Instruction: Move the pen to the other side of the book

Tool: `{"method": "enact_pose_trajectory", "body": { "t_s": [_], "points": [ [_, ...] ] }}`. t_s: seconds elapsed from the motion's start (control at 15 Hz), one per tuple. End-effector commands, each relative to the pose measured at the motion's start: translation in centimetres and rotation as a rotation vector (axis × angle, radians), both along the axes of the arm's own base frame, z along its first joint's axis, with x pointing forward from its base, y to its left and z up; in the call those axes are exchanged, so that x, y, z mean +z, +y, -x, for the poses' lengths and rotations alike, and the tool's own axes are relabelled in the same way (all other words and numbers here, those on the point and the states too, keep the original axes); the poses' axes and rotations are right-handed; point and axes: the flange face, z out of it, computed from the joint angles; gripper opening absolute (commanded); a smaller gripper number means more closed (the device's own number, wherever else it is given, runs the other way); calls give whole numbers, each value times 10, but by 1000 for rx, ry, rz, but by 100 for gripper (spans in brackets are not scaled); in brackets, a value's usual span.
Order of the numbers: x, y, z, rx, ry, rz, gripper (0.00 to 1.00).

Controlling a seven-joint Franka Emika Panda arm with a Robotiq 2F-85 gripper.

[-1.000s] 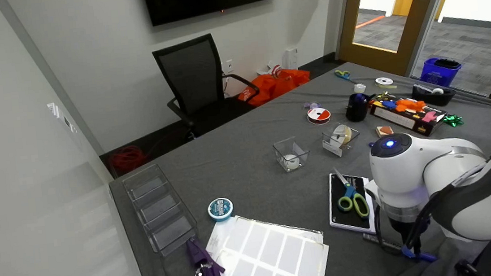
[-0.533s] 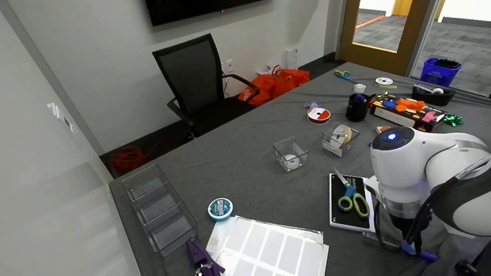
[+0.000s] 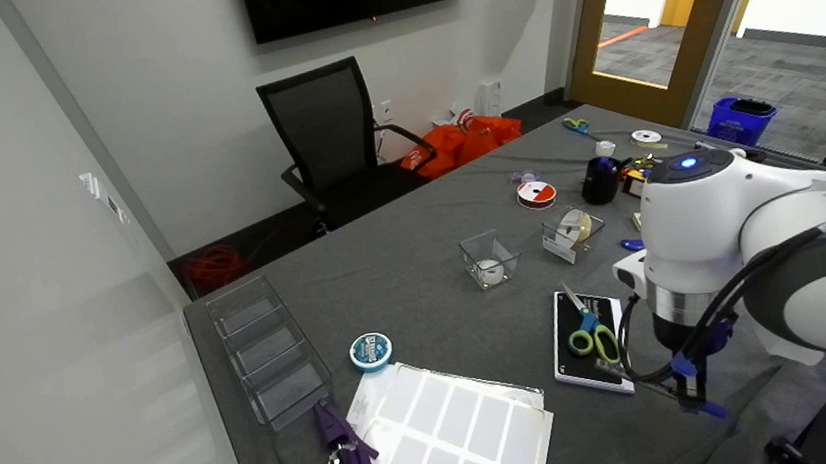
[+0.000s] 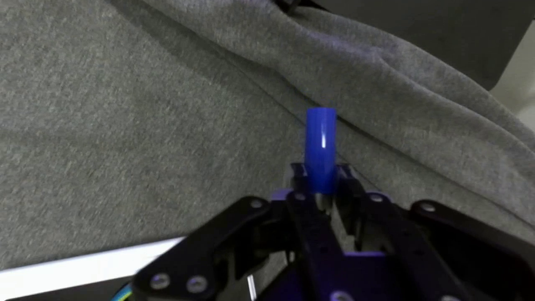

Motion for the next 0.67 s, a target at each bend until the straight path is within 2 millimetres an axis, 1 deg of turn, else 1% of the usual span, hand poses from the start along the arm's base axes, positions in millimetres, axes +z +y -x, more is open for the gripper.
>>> {"method": "enact_pose_trajectory", "body": {
  "t_s": [0.0, 0.2, 0.6],
  "points": [
    [30, -11, -12, -45, -42, -35, 5],
    [49, -25, -36, -135, -82, -55, 5],
    [82, -71, -105, -372, -109, -96, 5]
  ]
}}
